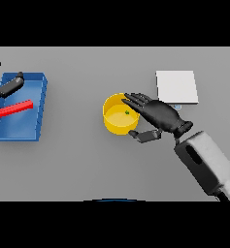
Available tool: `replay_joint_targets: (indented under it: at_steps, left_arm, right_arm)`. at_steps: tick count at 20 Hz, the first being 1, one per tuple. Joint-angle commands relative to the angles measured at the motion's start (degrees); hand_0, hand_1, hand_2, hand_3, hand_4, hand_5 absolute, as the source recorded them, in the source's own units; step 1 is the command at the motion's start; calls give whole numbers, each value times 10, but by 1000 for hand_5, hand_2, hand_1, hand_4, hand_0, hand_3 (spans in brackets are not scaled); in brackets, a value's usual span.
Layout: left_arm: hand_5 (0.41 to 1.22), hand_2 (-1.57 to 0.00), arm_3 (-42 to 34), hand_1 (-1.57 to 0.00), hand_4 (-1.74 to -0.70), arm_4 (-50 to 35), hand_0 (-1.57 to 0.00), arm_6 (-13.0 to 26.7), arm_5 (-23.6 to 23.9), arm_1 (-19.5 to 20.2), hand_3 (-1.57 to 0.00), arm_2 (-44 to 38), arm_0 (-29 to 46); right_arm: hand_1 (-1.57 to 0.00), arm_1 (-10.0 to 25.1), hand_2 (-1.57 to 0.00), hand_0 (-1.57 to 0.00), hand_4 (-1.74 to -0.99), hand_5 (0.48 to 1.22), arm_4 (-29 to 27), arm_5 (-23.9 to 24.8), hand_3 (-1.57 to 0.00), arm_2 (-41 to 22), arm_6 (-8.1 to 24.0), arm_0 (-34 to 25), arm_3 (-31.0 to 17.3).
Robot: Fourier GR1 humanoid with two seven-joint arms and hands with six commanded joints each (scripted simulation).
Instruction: Pick up the red beaker and tilt it to pour out 1 green nut into yellow bowl. Pick up the yellow bowl and place it on the metallic measuring scale.
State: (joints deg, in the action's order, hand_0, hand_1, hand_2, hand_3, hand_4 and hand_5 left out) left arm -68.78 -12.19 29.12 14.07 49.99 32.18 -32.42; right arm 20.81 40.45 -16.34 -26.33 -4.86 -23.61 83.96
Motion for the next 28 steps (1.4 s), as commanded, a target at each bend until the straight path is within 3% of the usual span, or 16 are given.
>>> replay_joint_targets:
  at_steps: [1,10,18,23,25,26,28]
  left_arm:
    - [721,1,0,1,-799,-1,0,-3,-2,1,1,0,1]
    - [729,1,1,1,-795,0,1,-8,-6,5,1,-1,-4]
    - [738,1,8,1,-799,2,1,-10,-6,3,1,-1,-3]
    - [729,1,14,1,-793,3,1,-14,-12,4,1,-2,-10]
    - [725,1,17,1,-792,4,1,-23,-11,5,1,-3,-9]
    - [723,1,15,1,-792,1,1,-26,-12,8,1,-4,-3]
    - [723,1,8,1,-793,-1,1,-24,-11,14,1,-7,-1]
  right_arm:
    - [1,2,1,1,-1274,662,3,-7,1,-6,-12,-11,-12]
    - [1,-16,1,1,-1243,682,24,-58,1,-58,-55,-93,-113]
    - [1,-29,1,1,-1303,674,40,-98,1,-87,-46,-134,-169]
    - [1,-38,-4,1,-1308,729,53,-111,-11,-104,-31,-143,-185]
    - [-40,-42,-68,-16,-1339,784,55,-117,-94,-105,-18,-149,-185]
    - [-107,-42,-133,-93,-1362,820,60,-118,-160,-111,-18,-150,-186]
    - [-437,-38,-388,-508,-1425,964,64,-119,-359,-118,-42,-155,-195]
